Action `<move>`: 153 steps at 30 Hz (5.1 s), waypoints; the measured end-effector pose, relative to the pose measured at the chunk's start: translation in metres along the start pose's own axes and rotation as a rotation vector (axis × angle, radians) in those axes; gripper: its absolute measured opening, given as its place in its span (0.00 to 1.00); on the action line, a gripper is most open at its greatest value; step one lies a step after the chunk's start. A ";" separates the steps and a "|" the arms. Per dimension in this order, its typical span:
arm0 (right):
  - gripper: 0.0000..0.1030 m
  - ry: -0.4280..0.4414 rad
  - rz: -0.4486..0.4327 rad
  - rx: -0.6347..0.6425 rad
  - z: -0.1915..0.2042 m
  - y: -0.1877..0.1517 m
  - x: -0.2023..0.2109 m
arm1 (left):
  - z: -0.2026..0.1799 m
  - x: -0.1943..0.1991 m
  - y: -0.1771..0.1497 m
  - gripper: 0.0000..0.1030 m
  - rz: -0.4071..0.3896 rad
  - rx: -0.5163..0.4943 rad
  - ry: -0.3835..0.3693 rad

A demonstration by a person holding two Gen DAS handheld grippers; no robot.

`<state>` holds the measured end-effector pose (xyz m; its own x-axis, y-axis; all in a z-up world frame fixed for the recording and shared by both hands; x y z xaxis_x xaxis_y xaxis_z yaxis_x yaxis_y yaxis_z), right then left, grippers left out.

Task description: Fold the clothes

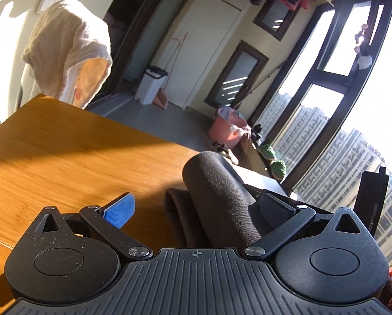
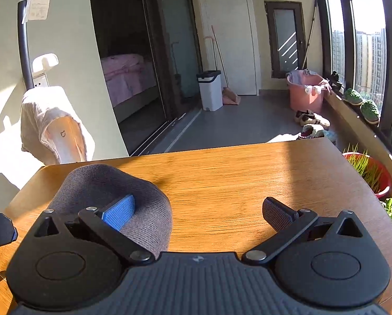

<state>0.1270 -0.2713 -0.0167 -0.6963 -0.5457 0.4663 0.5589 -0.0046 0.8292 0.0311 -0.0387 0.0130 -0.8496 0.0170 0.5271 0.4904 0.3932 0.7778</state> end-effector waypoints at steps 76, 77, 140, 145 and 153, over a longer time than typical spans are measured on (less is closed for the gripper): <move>1.00 -0.150 0.194 0.060 0.032 -0.075 0.071 | -0.010 0.025 -0.056 1.00 0.076 -0.168 0.253; 1.00 -0.151 0.190 0.051 0.033 -0.076 0.072 | -0.011 0.027 -0.059 1.00 0.080 -0.186 0.274; 1.00 -0.149 0.144 0.060 0.040 -0.082 0.075 | -0.023 0.016 -0.064 1.00 0.066 -0.305 0.475; 1.00 -0.149 0.144 0.060 0.039 -0.082 0.075 | -0.023 0.016 -0.065 1.00 0.066 -0.305 0.475; 1.00 -0.149 0.144 0.060 0.040 -0.082 0.075 | -0.023 0.016 -0.065 1.00 0.066 -0.305 0.475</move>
<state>0.0107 -0.2780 -0.0375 -0.6727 -0.4070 0.6179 0.6326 0.1169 0.7656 -0.0093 -0.0851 -0.0210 -0.6694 -0.4109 0.6190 0.6331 0.1204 0.7646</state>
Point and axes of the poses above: each gripper's, at about its wrist camera, not at the fingertips, and x roughly against the way its jaws point, z to its left, y to its top, the point moved 1 cm from there along -x, roughly the way its jaws point, and after that the axes turned 15 degrees about y, right-handed, at the moved point
